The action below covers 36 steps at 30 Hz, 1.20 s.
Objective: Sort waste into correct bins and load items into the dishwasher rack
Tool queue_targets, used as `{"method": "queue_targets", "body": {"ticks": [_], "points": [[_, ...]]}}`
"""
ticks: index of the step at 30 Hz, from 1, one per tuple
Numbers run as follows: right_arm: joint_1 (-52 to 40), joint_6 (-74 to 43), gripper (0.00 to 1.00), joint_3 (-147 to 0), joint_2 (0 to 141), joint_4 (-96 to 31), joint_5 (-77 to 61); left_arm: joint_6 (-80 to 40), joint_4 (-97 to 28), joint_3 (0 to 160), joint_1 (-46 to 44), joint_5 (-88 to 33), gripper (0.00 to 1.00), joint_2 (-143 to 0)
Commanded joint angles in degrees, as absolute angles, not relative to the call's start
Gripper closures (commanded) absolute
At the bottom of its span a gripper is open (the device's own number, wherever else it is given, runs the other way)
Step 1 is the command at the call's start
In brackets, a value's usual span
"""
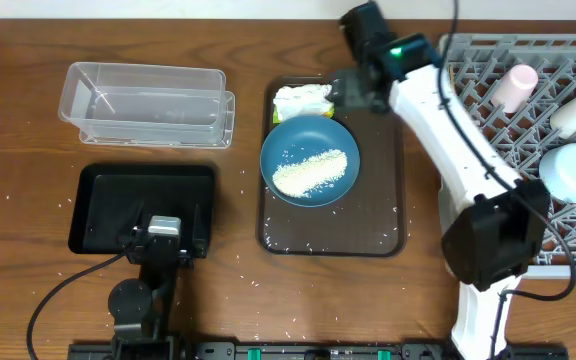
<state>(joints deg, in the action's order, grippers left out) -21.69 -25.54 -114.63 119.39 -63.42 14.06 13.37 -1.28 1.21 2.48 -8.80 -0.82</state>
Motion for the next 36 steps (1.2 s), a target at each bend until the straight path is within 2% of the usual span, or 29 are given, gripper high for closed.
{"method": "queue_targets", "body": {"ticks": [1,9,15,22,28,32,36], "points": [[-16.7,-26.5,0.01,-114.4,118.2,-63.3,20.9,13.5,-3.2,0.2,2.5,-9.6,0.07,-0.7],[-5.5,-26.5,0.01,-114.4,118.2,-66.2,20.1,13.5,-3.2,0.2,2.5,-9.6,0.07,-0.7],[-0.6,-26.5,0.01,-114.4,118.2,-67.1,19.0,13.4,-2.1,0.2,2.5,-10.2,0.07,-0.7],[2.9,-26.5,0.01,-114.4,118.2,-67.0,19.1,13.2,4.2,0.2,2.5,-22.4,0.07,-0.7],[3.7,-26.5,0.01,-114.4,118.2,-67.1,19.0,13.2,16.3,0.2,2.5,-37.3,0.07,-0.7],[3.7,-26.5,0.01,-114.4,118.2,-67.1,19.0,11.3,23.7,0.7,2.5,-40.1,0.07,-0.8],[3.7,-26.5,0.01,-114.4,118.2,-67.1,19.0,8.4,24.2,4.5,2.5,-40.1,0.07,-3.2]]}}
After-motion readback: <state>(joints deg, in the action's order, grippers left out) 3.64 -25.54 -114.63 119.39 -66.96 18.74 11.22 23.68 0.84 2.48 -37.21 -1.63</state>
